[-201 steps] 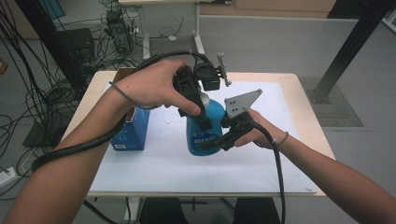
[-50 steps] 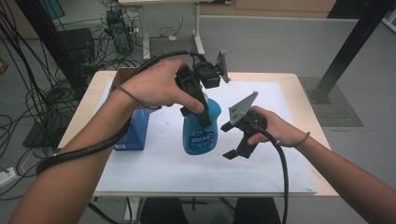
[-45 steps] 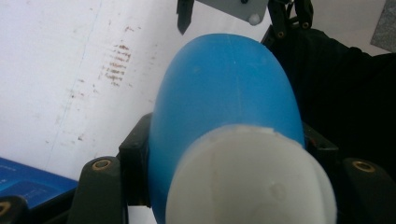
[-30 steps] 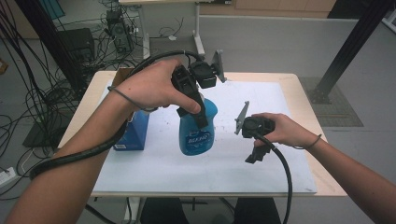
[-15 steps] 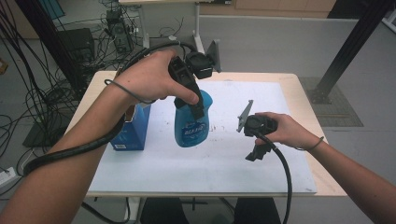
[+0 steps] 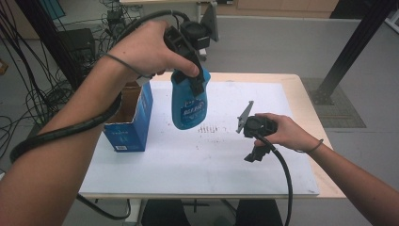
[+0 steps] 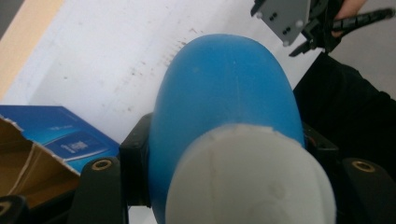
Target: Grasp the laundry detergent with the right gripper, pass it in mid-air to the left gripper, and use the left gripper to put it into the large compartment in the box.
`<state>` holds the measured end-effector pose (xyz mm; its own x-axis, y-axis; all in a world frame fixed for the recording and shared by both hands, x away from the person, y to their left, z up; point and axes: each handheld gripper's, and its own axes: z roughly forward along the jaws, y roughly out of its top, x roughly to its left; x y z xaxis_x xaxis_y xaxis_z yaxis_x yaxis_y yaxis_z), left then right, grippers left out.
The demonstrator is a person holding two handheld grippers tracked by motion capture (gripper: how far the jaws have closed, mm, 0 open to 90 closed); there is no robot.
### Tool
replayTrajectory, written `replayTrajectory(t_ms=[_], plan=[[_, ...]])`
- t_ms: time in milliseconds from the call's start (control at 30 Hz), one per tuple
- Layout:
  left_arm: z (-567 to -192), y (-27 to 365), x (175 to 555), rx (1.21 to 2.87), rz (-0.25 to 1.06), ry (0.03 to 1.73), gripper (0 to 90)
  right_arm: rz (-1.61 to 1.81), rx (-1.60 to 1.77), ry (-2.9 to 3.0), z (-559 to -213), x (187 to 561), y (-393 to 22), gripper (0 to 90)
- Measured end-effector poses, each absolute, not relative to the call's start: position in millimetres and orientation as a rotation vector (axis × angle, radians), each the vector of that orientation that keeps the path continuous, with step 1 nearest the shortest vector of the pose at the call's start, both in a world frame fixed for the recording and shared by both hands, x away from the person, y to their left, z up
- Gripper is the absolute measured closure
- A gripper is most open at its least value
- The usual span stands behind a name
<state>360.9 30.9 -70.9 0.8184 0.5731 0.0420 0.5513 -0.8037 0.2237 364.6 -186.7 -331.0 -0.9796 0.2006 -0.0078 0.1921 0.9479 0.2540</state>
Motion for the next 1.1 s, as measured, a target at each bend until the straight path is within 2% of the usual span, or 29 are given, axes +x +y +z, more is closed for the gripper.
replayTrajectory(t_ms=[300, 767, 1100], plan=[[-51.1, 53.4, 380.4, 2.713, 0.176, 1.048, 37.7, 0.413, 0.317, 3.059, -330.7, 363.6, -186.5, 5.9], [-45.4, 122.0, 406.2, 2.516, 0.244, 1.425, 37.7, 0.431, 0.296, 3.053, -330.1, 363.2, -185.5, 6.5], [-44.6, 166.1, 416.7, 2.379, 0.284, 1.629, 37.6, 0.434, 0.291, 3.050, -329.3, 363.2, -183.0, 6.7]])
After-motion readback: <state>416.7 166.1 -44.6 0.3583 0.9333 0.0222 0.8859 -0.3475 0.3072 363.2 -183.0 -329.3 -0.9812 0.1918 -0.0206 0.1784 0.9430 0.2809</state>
